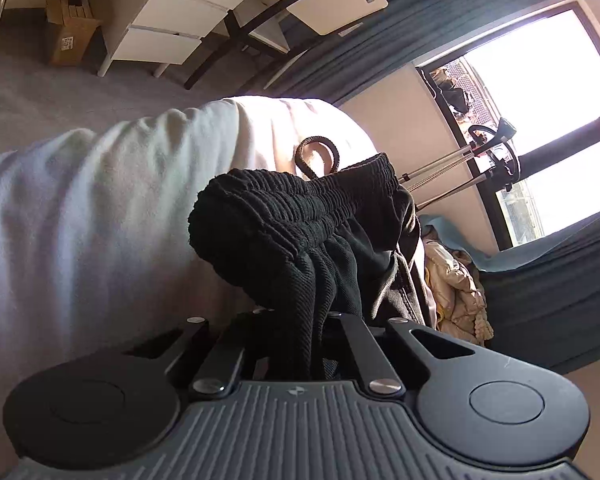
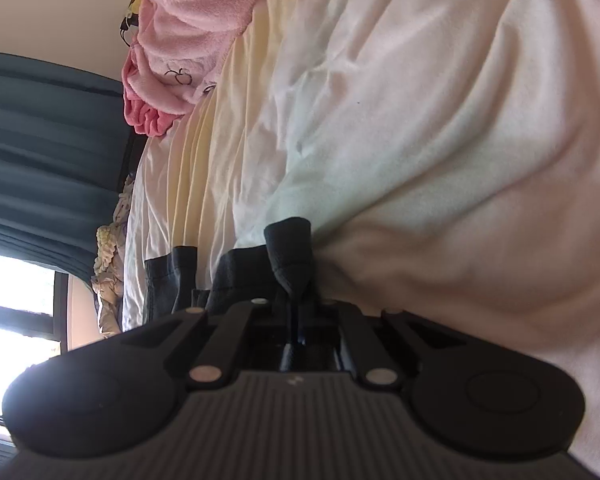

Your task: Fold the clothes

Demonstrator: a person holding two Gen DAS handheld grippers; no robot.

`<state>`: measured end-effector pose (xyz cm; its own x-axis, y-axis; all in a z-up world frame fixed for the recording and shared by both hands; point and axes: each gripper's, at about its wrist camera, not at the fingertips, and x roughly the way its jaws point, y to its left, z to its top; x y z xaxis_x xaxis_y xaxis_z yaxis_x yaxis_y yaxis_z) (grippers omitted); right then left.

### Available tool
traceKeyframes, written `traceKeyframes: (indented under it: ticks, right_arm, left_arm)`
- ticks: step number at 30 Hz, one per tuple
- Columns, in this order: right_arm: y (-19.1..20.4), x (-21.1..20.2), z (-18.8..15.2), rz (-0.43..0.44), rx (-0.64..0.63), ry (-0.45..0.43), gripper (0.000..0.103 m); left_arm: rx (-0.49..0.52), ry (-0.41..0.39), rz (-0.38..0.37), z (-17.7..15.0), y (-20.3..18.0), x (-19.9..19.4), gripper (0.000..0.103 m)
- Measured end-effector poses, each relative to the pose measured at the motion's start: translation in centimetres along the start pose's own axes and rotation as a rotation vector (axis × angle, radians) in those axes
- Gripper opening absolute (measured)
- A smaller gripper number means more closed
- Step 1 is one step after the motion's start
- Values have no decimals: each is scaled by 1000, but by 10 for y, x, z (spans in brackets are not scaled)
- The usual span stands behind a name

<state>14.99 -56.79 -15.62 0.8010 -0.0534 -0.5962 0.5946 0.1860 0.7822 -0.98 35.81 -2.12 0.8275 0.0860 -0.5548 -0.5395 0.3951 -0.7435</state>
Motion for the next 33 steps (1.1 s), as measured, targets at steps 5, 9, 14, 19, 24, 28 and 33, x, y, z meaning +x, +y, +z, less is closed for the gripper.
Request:
traceKeyframes:
  ticks: [5,9,14,19,24,28,33]
  right_arm:
    - [6,-2,-3,47,-36,-15,4]
    - [25,3,-4,129,-102,-35,4]
    - [85,-34,-20,568,-259,-205,3]
    - [86,-59,-18,589,-332,-292,3]
    - [16,-11,2,32,-125,-61,4]
    - [-8,0,3,3,-43,-6,4]
    - [7,-13,-3,-13,-173,-22,34]
  left_arm:
    - [68,-11,22,2,-16,2,5]
    - [68,-1,39,2,-17,7,5]
    - [121,-25,-11,-5,-16,2,5]
    - [132,-36,-14,-13,-10,2,5]
    - [164,-46,23,-17,-9,9,6]
    - [189,-34,72,-18,-14,11,7]
    - [247,0,115,-21,-24,3,38]
